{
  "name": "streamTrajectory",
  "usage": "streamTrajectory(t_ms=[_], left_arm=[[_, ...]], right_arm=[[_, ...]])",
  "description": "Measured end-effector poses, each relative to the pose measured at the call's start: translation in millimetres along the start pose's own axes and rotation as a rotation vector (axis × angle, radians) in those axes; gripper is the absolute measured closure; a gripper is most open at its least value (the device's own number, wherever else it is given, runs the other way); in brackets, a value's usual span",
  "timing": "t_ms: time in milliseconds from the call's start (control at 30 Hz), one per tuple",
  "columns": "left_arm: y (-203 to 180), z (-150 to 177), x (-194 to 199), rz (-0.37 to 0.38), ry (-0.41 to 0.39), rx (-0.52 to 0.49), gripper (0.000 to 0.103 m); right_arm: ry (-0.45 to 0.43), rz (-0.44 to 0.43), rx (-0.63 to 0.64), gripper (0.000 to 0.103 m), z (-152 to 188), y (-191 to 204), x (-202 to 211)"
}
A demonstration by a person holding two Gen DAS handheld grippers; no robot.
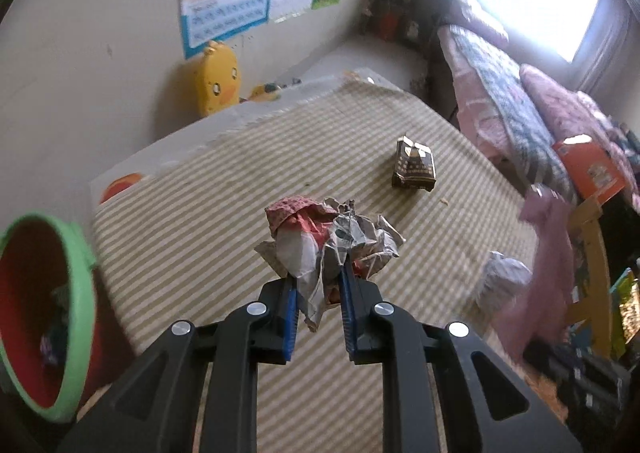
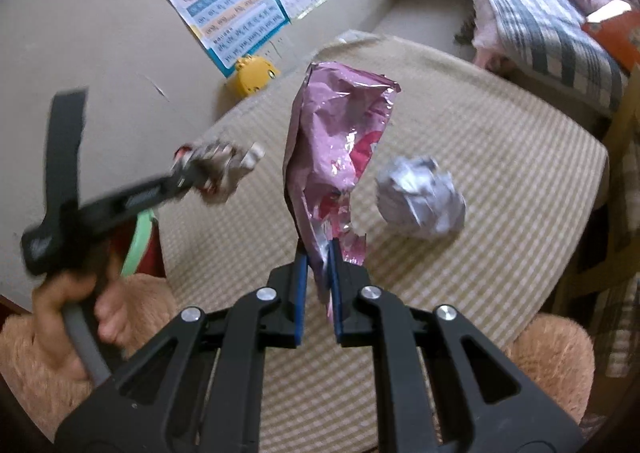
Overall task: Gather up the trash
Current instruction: 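Carry the pink wrapper and crumpled paper over the bucket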
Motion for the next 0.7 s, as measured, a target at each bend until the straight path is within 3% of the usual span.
streamTrajectory(t_ms=[167,467,700], left_arm=[[23.8,10.2,42.8,0.026,-0.058,0.068,0.087],[58.4,8.5,89.5,-0.079,-0.162,0.066,0.087],[76.3,5.3,102.7,-0.103,-0.205,0.062,0.087]], right_arm=[[-0.018,-0.007,0.054,0.092,-13.5,23.1,1.1],[-0.009,-0.007,0.125,0.092,-17.5,54.7,0.9],[0.01,-0.004,0.168,0.092,-16.0,76.4,-3.5]])
Point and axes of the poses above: each gripper's, at about its wrist camera, not at the fingertips, and x roughly against the way its jaws point, y to its left, z to its underside, the point moved 10 cm from there along -x, roughly the way its jaws point, and after that the axes turned 8 degrees about -z, right-handed, at the moved point
